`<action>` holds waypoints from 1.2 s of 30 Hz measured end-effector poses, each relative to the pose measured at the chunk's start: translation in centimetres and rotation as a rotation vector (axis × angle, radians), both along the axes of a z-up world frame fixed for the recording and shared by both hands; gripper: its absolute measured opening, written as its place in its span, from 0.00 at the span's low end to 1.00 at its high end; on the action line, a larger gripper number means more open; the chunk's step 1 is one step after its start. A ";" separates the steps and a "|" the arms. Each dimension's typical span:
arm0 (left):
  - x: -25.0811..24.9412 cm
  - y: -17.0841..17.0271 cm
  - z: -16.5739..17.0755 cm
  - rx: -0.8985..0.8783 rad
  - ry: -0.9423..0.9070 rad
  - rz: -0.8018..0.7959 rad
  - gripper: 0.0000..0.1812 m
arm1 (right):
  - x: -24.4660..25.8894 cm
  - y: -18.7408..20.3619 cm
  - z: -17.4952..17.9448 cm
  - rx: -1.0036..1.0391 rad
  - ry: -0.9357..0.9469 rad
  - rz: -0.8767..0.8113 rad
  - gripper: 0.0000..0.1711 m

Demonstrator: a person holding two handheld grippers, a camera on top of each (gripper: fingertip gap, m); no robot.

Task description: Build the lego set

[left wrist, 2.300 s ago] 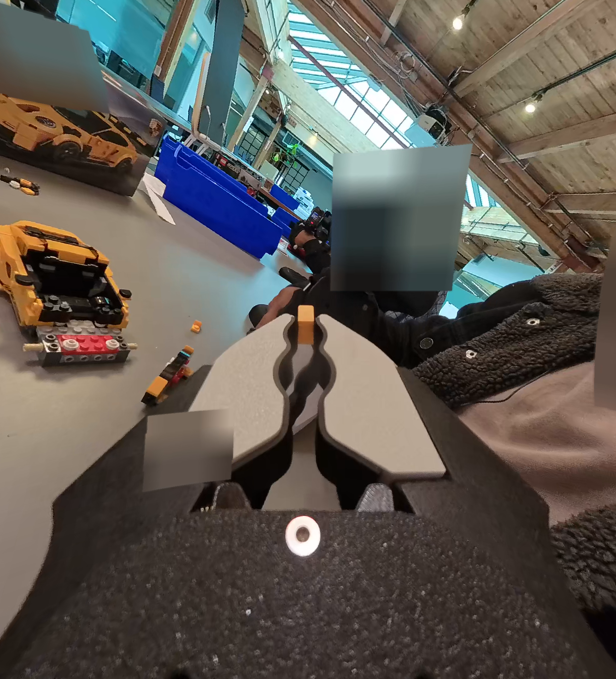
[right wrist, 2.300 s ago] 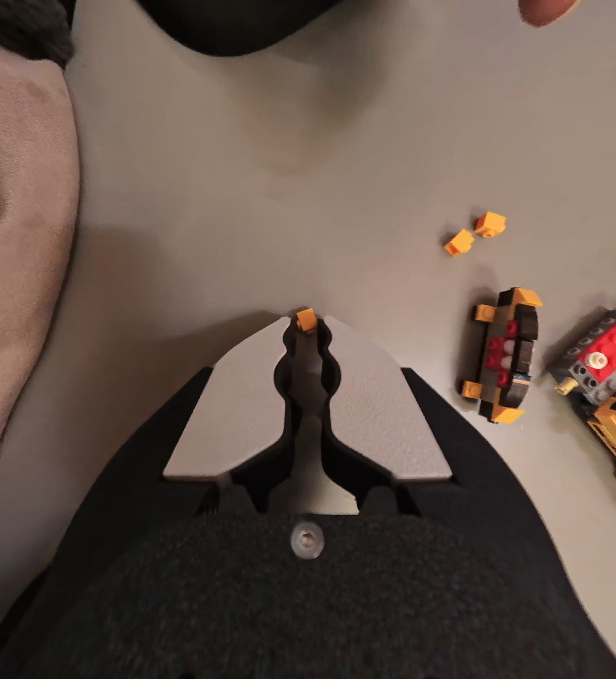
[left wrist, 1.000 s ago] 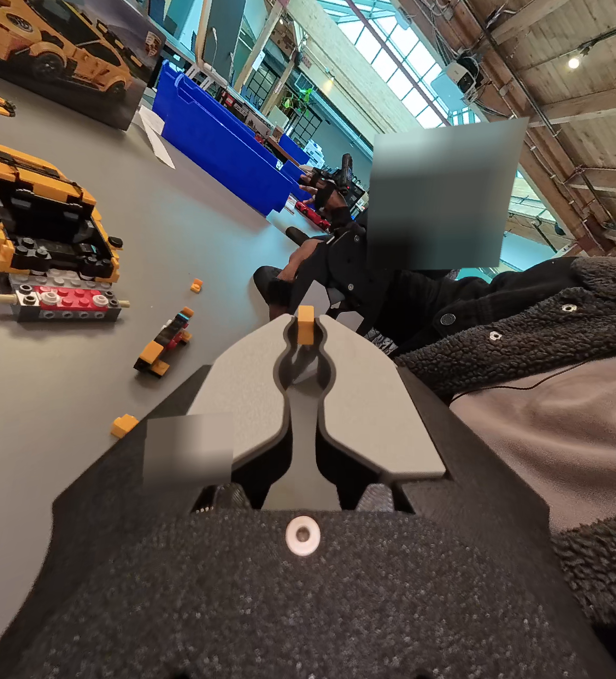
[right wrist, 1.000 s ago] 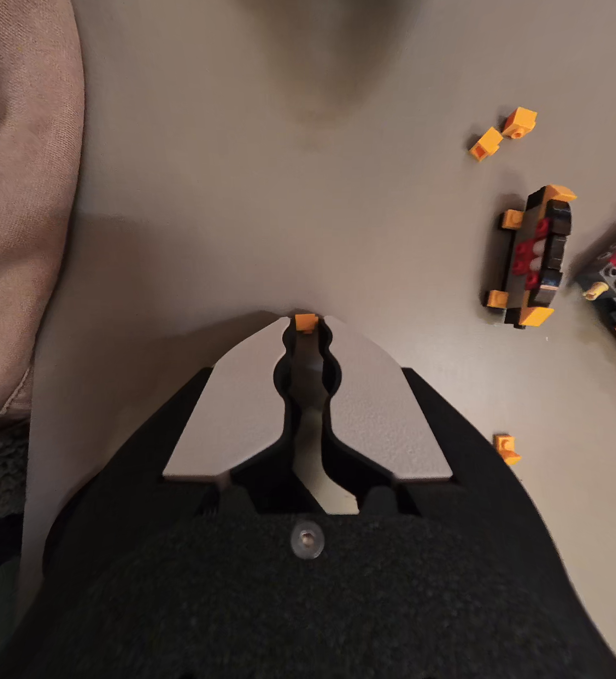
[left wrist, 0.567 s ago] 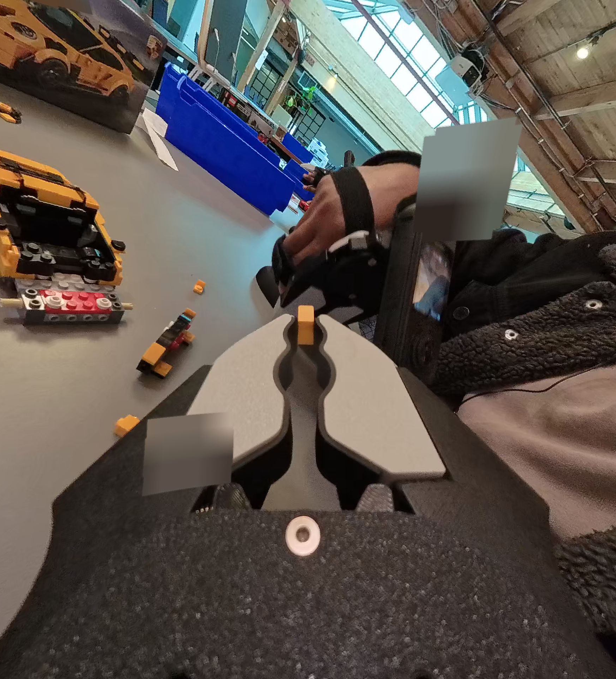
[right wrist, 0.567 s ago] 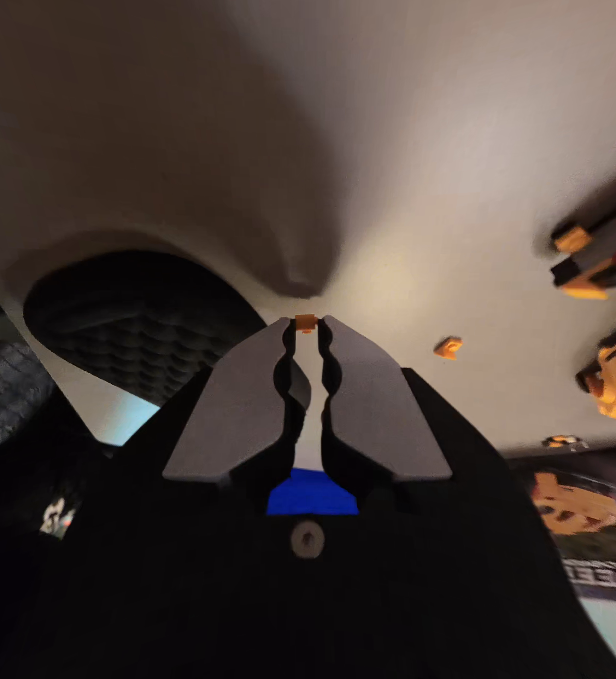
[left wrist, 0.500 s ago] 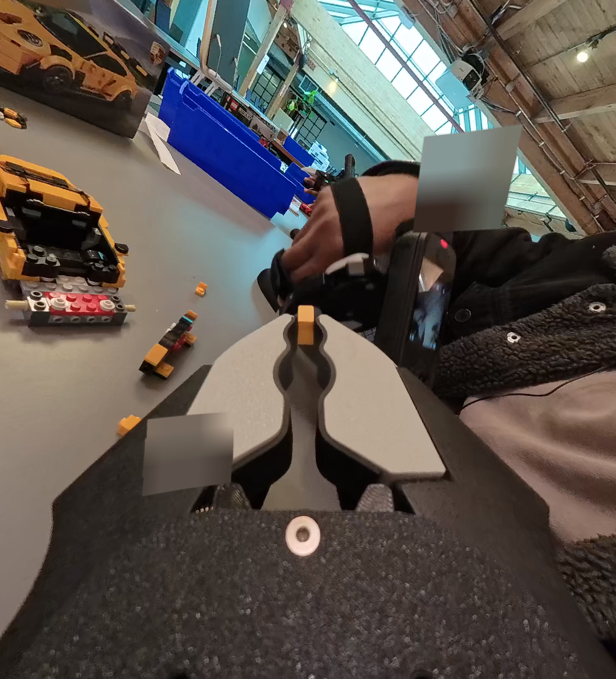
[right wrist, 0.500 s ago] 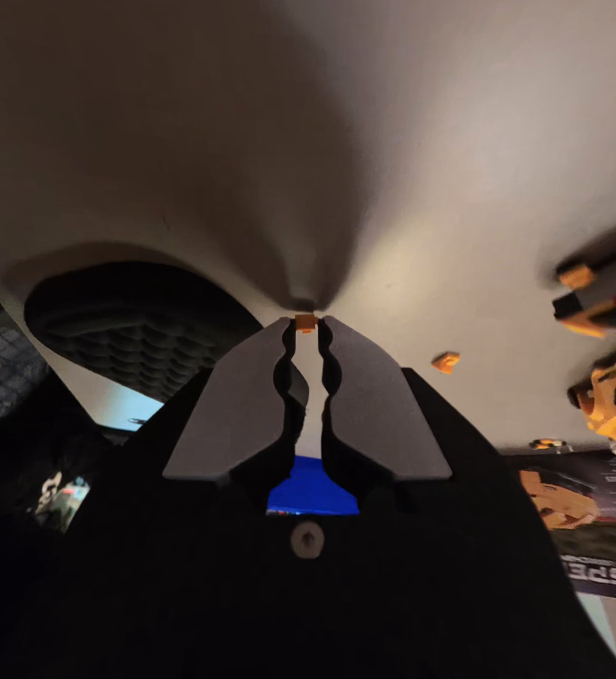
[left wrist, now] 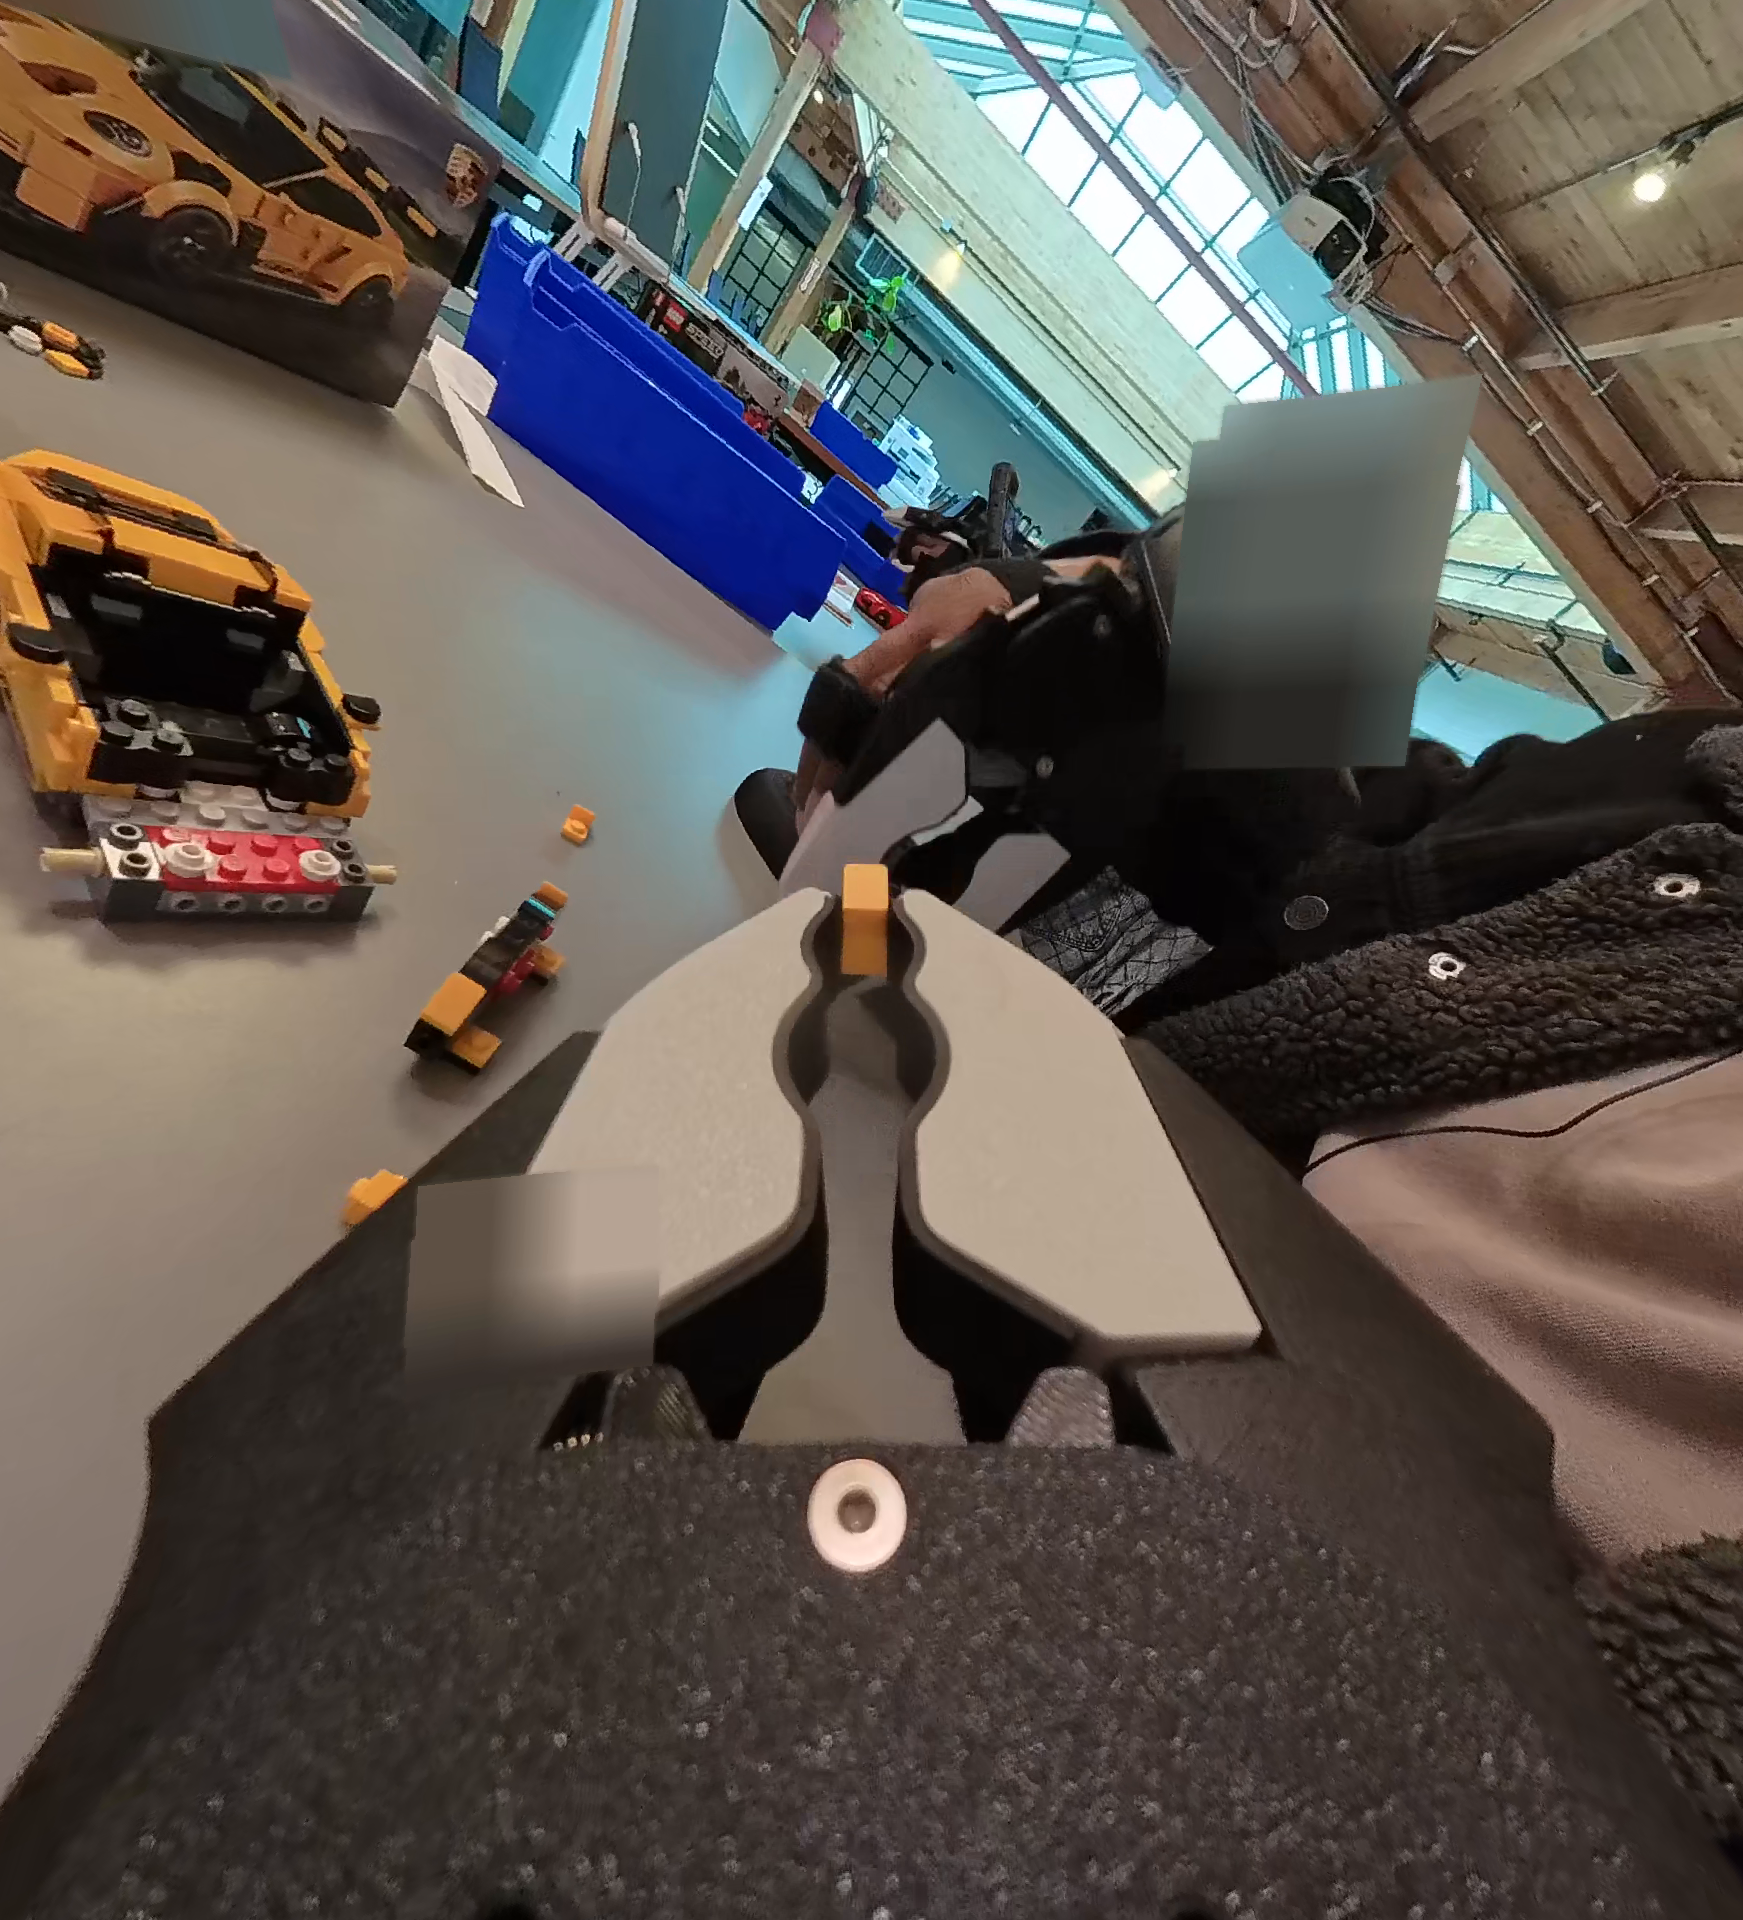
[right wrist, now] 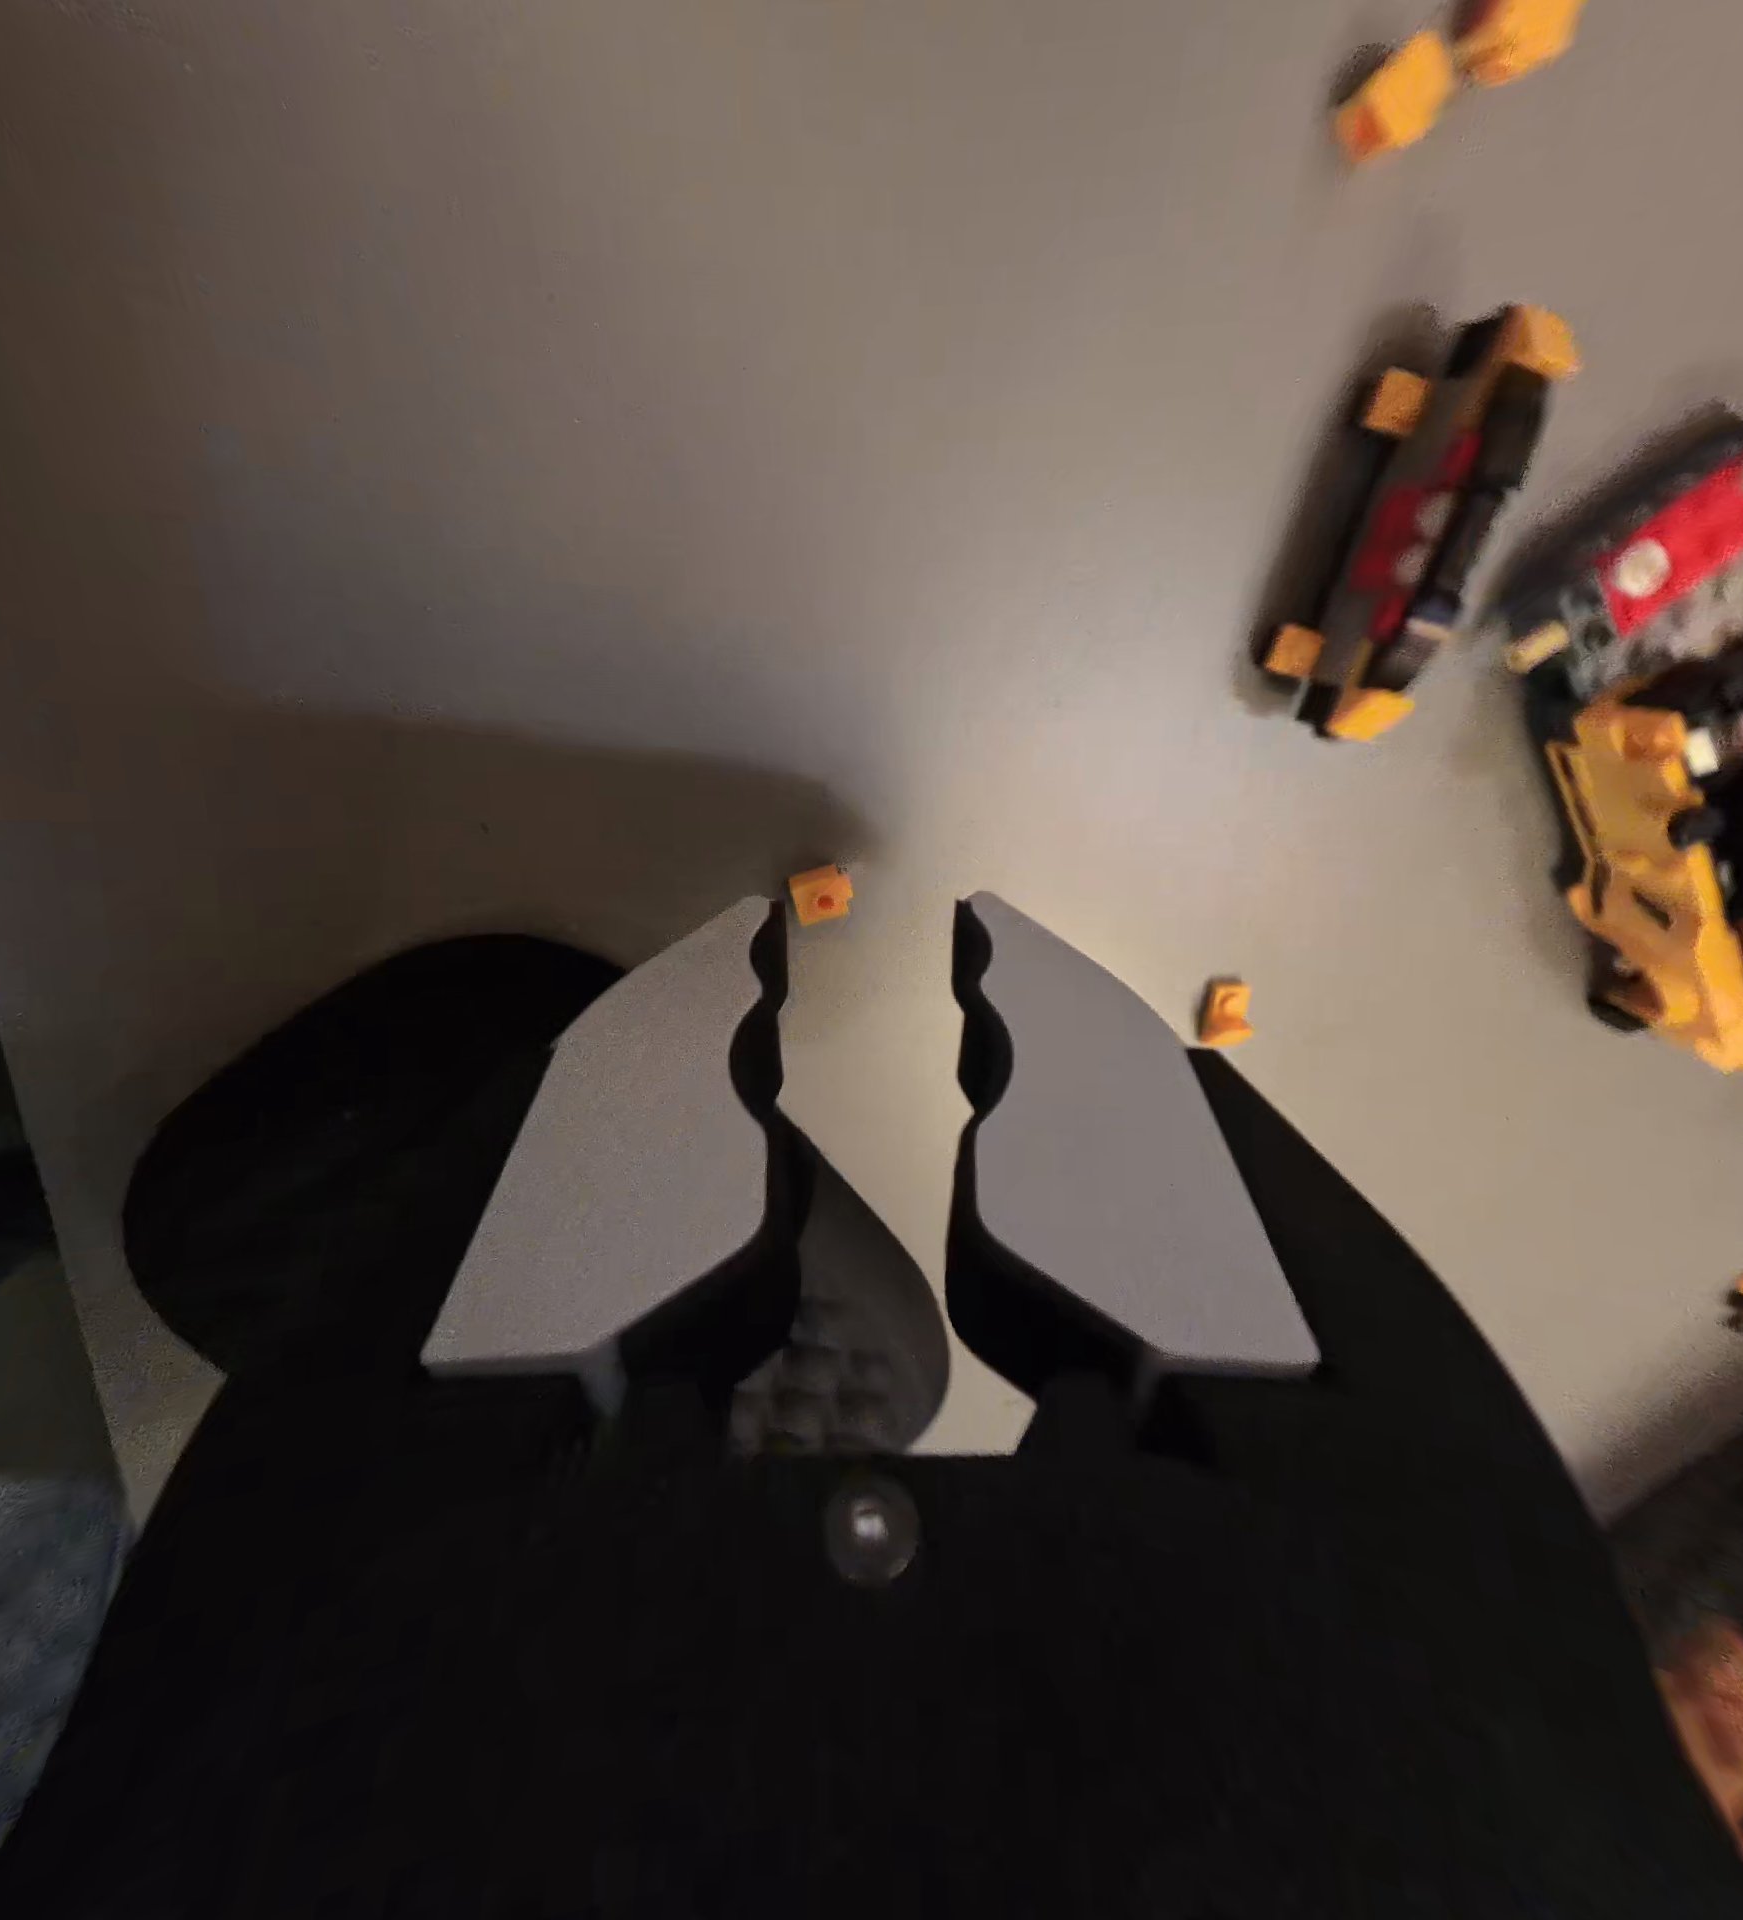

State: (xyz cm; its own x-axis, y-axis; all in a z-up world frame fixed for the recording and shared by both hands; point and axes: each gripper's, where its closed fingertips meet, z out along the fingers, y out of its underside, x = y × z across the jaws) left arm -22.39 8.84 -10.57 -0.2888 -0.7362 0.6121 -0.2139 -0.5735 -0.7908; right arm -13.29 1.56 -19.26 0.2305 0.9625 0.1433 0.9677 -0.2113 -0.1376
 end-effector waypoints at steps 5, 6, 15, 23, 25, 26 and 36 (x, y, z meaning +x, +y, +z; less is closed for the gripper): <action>0.3 0.1 -0.5 -0.025 0.017 0.000 0.04 | 2.0 -0.2 0.6 0.124 0.319 -0.175 0.18; 0.4 0.2 -0.7 -0.030 0.023 0.000 0.04 | 2.3 -0.2 0.8 0.145 0.390 -0.202 0.18; 0.7 0.8 -1.7 -0.075 0.059 0.017 0.04 | 2.7 -1.3 0.3 0.170 0.581 -0.238 0.17; 0.7 0.9 -1.6 -0.074 0.052 0.019 0.04 | 1.3 -1.2 -0.8 0.073 0.508 -0.171 0.16; 0.7 0.9 -1.5 -0.075 0.049 0.017 0.04 | 1.1 -1.0 -0.7 0.065 0.505 -0.165 0.17; 0.7 0.9 -1.5 -0.074 0.049 0.016 0.04 | 1.0 -0.9 -0.7 0.060 0.506 -0.163 0.17; 0.6 0.7 -1.3 -0.066 0.041 0.010 0.04 | 0.0 -0.7 -1.1 0.015 0.462 -0.107 0.12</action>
